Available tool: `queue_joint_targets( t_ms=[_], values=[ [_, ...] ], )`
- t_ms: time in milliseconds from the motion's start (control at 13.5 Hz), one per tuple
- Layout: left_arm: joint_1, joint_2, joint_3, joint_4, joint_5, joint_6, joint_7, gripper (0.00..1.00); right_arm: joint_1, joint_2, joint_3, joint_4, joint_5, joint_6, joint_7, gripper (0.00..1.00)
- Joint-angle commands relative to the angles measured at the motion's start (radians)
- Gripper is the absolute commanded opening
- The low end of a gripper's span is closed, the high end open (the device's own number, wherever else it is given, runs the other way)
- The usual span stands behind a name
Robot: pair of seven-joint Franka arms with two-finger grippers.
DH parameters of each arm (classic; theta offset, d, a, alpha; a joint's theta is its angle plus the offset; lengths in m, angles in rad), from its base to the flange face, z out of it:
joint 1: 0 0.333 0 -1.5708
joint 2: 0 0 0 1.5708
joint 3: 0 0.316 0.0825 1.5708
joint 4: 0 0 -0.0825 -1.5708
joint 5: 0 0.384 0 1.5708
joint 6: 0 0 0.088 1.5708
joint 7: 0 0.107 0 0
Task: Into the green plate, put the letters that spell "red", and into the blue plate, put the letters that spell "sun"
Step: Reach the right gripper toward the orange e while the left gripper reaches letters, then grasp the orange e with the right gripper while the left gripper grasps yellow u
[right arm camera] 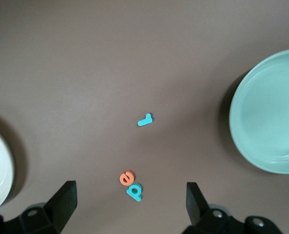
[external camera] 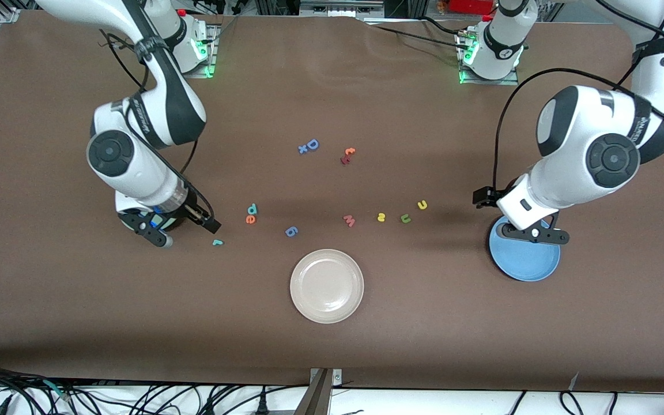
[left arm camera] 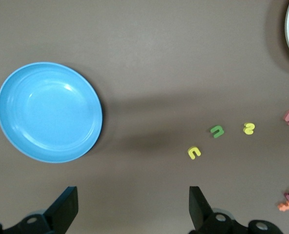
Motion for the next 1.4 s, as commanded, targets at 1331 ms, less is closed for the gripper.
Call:
queue_joint_targets(
  t_ms=[1331],
  values=[
    [-0.183,0.099,0.000,-0.424,-0.018,0.688,-0.246,1.00,0.103,0.171,-0.001,-0.249,-0.085,0.547,0.113,0.88]
  ],
)
